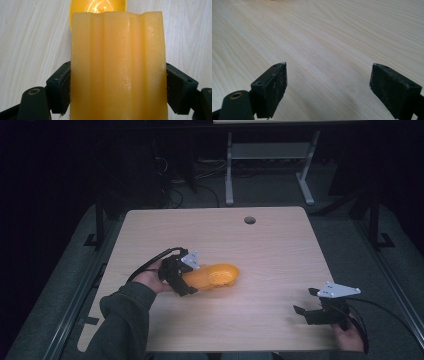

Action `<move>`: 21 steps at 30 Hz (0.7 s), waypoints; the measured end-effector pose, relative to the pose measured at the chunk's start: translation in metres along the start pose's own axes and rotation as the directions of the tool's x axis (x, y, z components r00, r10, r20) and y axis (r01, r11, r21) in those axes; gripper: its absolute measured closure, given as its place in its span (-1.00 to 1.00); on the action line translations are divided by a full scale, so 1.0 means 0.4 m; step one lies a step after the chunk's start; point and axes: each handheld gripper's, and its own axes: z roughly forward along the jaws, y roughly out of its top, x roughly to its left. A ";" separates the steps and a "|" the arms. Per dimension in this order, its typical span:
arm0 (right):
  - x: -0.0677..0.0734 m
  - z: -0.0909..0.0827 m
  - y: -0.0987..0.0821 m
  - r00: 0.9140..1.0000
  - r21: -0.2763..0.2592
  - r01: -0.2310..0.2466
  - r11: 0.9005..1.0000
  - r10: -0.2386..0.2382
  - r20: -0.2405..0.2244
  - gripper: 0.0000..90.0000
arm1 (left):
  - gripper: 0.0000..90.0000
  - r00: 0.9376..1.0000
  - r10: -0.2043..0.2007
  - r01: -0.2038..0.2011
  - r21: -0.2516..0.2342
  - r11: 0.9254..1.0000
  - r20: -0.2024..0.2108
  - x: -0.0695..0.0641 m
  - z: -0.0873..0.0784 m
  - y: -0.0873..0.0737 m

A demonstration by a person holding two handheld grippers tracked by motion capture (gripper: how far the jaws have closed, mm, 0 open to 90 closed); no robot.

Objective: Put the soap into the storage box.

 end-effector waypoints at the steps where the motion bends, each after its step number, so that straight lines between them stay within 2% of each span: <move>1: -0.002 0.000 -0.001 1.000 -0.002 0.010 1.000 -0.010 0.002 -0.69 | -0.54 1.000 0.000 0.000 -0.002 1.000 -0.001 0.001 0.000 0.002; 5: 0.000 -0.002 -0.002 1.000 -0.001 0.001 1.000 -0.001 0.002 -0.69 | -0.54 1.000 0.013 -0.013 0.009 1.000 -0.002 0.007 -0.001 0.016; 14: 0.000 0.000 0.000 1.000 -0.002 0.010 1.000 -0.010 0.000 -0.69 | -0.54 1.000 0.023 -0.023 -0.010 1.000 -0.008 0.021 -0.002 0.038; 21: 0.001 -0.002 -0.002 1.000 0.001 0.002 1.000 -0.002 0.000 -0.69 | -0.54 0.999 0.038 -0.038 -0.003 0.999 -0.006 0.026 0.002 0.053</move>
